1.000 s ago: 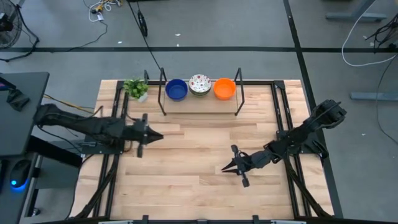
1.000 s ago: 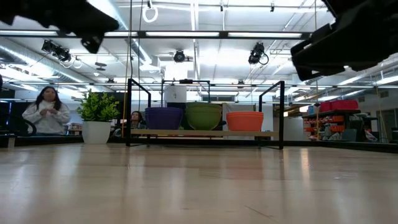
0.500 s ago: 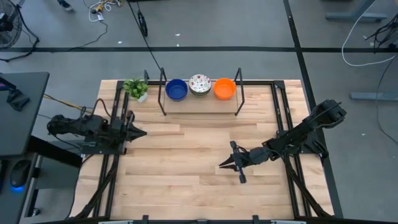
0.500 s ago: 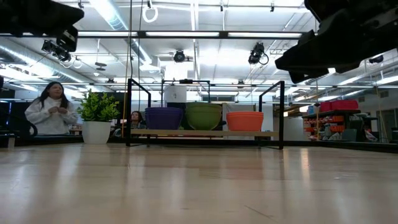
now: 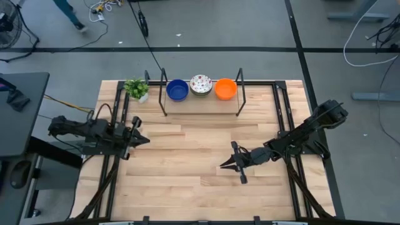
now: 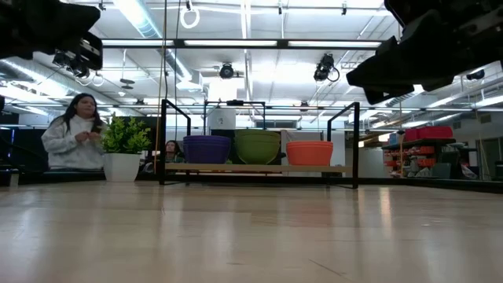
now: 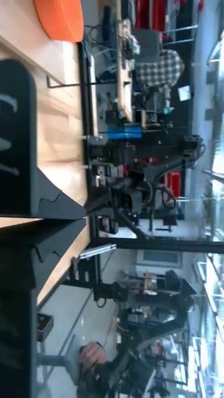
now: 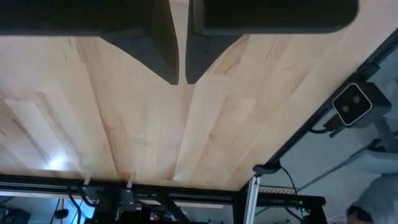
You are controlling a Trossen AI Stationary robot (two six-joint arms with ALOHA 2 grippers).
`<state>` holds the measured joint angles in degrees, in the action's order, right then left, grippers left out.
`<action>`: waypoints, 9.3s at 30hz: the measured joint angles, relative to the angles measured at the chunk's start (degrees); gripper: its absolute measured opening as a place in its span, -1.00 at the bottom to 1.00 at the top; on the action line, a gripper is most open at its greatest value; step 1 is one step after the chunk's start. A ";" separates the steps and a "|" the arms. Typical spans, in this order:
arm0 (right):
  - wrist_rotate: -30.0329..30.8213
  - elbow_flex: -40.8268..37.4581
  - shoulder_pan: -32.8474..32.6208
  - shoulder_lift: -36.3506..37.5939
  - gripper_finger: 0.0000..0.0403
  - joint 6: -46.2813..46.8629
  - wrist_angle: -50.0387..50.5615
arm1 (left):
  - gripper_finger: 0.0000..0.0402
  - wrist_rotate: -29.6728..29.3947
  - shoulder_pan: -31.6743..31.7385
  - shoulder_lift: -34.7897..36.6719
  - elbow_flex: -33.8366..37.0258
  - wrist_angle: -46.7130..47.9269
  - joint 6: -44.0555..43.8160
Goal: Pick & Place Mini bowls
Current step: Return to Home Position
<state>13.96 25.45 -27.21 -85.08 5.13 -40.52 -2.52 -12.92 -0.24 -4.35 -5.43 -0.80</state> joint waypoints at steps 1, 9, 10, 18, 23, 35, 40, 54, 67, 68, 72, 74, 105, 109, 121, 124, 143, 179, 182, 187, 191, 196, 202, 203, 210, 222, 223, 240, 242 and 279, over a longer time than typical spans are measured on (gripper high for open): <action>0.02 0.00 0.09 0.00 -0.84 0.00 -0.01 | -0.98 0.03 0.08 0.00 0.88 -1.45 0.03; 0.00 0.00 0.56 0.00 -0.84 0.31 0.18 | -0.99 6.07 6.26 0.03 3.57 -2.02 -1.31; 0.00 0.00 0.52 0.00 -0.84 0.35 0.37 | -0.99 7.58 7.18 0.03 3.64 -1.23 -1.41; -0.04 0.00 0.32 0.00 -0.84 3.06 1.89 | -0.99 8.77 14.52 0.01 3.81 0.06 -0.04; -0.02 0.00 0.34 0.00 -0.84 3.17 1.99 | -0.97 8.79 13.88 0.00 3.83 -0.34 1.70; 0.17 0.00 0.34 0.00 -0.84 3.45 1.99 | -0.93 8.17 12.25 -1.97 3.88 2.34 -0.09; 0.17 0.00 0.68 0.00 -0.84 3.62 0.20 | -0.91 8.24 12.25 -2.02 3.90 2.10 -0.02; -9.52 -18.09 16.68 28.15 -0.95 9.66 -4.97 | -0.91 8.22 12.25 -2.00 3.92 1.97 -0.04; -34.73 -20.24 44.42 57.44 -0.98 7.28 16.47 | -0.91 8.20 12.25 -2.00 3.92 1.90 -0.03; -35.77 -20.24 46.16 58.84 -0.98 7.89 17.51 | -0.91 8.20 12.25 -2.00 3.92 1.90 -0.04; -38.65 -20.24 49.67 64.20 -0.98 10.23 21.59 | -0.91 8.20 12.25 -2.00 3.92 1.86 -0.04; -38.97 -20.24 49.20 65.99 -0.99 11.86 22.49 | -0.91 8.20 12.25 -2.00 3.92 1.86 -0.02; -5.06 -24.46 16.79 70.03 -1.00 9.27 23.91 | -0.91 8.17 12.25 -2.00 3.94 1.81 -0.04; -3.11 -24.46 16.71 69.96 -1.00 9.35 32.31 | -0.91 8.17 12.25 -1.99 3.94 1.81 -0.04; -2.68 -24.41 20.39 77.91 -1.00 6.28 38.12 | -0.91 8.17 12.25 -1.99 3.94 1.81 -0.07; -3.62 -24.40 21.18 81.02 -1.00 4.83 38.25 | -0.91 8.17 12.25 -2.00 3.94 1.83 -0.07; -6.86 -21.89 24.38 85.07 -0.98 2.40 47.58 | -0.91 8.17 12.25 -2.00 3.94 1.79 -0.04; -13.55 -24.46 20.47 85.07 -0.93 2.27 39.91 | -0.91 8.18 12.25 -2.00 3.94 1.82 -0.04; -14.06 -24.46 18.99 85.07 -0.93 -1.50 39.84 | -0.91 8.20 12.25 -1.98 3.94 1.81 -0.06; -14.07 -24.46 18.08 85.07 -0.93 -3.10 39.87 | -0.91 8.20 12.25 -2.00 3.95 1.83 -0.06; -14.05 -24.46 18.42 85.07 -0.93 -2.57 39.81 | -0.91 8.20 12.25 -1.99 3.95 1.82 -0.06; -14.05 -24.46 19.16 85.07 -0.93 -2.62 39.72 | -0.91 8.20 12.25 -1.99 3.95 1.83 -0.07; -14.03 -24.46 19.16 84.88 -0.93 -2.64 39.76 | -0.91 8.20 12.25 -1.99 3.94 1.81 -0.07; -14.03 -24.46 19.16 84.77 -0.93 -2.64 39.79 | -0.91 8.19 12.25 -2.00 3.96 1.83 -0.07; -14.03 -24.46 19.16 84.76 -0.93 -2.67 39.86 | -0.91 8.19 12.25 -2.00 3.96 1.83 -0.07; -14.02 -24.46 19.16 84.76 -0.93 -2.74 39.85 | -0.91 8.18 12.25 -2.00 3.96 1.81 -0.07; -14.03 -24.46 19.16 84.76 -0.93 -2.73 39.85 | -0.91 8.17 12.25 -2.00 3.96 1.82 -0.07; -14.00 -24.46 19.18 84.72 -0.93 -2.71 39.83 | -0.91 7.67 14.63 -0.52 3.96 2.27 1.18; -14.01 -24.46 19.16 84.72 -0.93 -2.71 39.83 | -0.91 7.69 14.63 -0.47 3.98 1.74 1.42; -14.01 -24.46 19.18 84.72 -0.93 -2.69 39.72 | -0.91 7.54 14.63 -0.49 3.96 0.61 1.42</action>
<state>-0.05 0.99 -8.03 -0.36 2.44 -0.80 5.02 1.72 -0.73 -0.38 -4.82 0.62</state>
